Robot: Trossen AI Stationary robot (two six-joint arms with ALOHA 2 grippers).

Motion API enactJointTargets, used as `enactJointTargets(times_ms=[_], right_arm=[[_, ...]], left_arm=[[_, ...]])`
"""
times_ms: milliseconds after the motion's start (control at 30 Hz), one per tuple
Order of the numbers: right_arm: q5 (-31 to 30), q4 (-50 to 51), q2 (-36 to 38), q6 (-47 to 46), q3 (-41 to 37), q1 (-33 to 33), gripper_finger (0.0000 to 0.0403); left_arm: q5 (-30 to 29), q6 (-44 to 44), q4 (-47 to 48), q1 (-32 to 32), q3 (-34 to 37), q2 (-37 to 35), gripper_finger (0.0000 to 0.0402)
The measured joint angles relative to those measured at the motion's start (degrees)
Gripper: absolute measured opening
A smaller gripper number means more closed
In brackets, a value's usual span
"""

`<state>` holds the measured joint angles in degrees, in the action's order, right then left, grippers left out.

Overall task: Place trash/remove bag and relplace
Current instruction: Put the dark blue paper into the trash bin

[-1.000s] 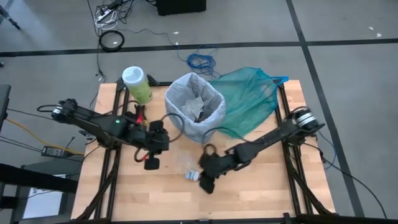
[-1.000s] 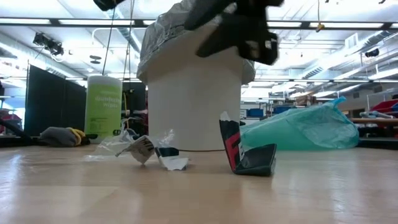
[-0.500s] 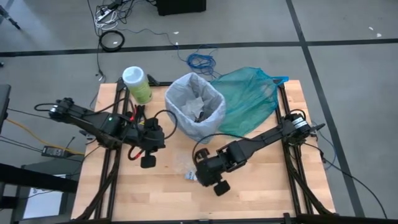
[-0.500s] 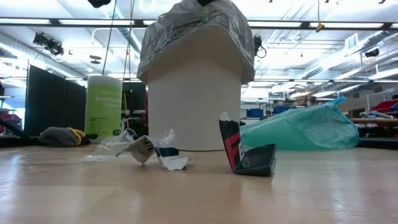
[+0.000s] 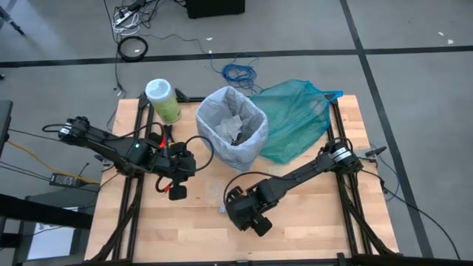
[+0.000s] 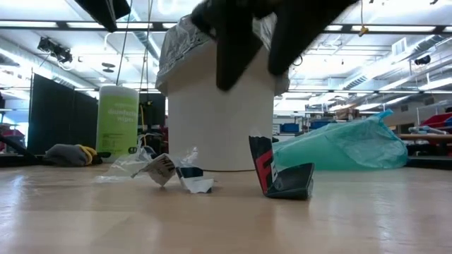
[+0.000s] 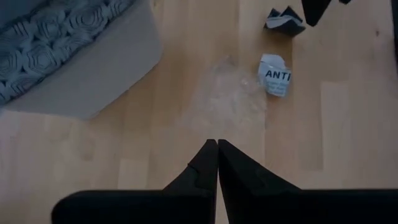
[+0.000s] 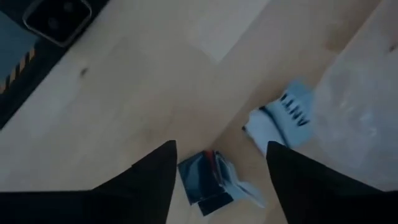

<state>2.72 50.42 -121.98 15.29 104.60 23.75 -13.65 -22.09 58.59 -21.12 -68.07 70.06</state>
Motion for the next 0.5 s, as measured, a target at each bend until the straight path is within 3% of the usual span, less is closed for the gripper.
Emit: enactJointTargets(times_ms=[167, 300, 400, 500], right_arm=[[-0.89, 0.61, -3.85, 1.48, 0.00, 0.00, 0.0256], [-7.18, 2.94, -6.87, 1.66, 0.00, 0.02, 0.0231], [-14.18, 7.61, -6.95, 1.49, 0.21, 0.24, 0.0156], [-14.48, 12.53, -5.71, 1.45, 0.30, 0.03, 0.0039]], left_arm=[[-0.57, -0.42, 0.07, 0.00, 0.92, -0.01, 0.0021], [-1.88, -0.48, 0.09, 0.00, 0.92, -0.04, 0.0021], [-2.29, -0.49, 0.33, 0.00, 0.92, -0.28, 0.0021], [-2.43, -0.49, 0.63, 0.00, 0.92, -0.76, 0.0021]])
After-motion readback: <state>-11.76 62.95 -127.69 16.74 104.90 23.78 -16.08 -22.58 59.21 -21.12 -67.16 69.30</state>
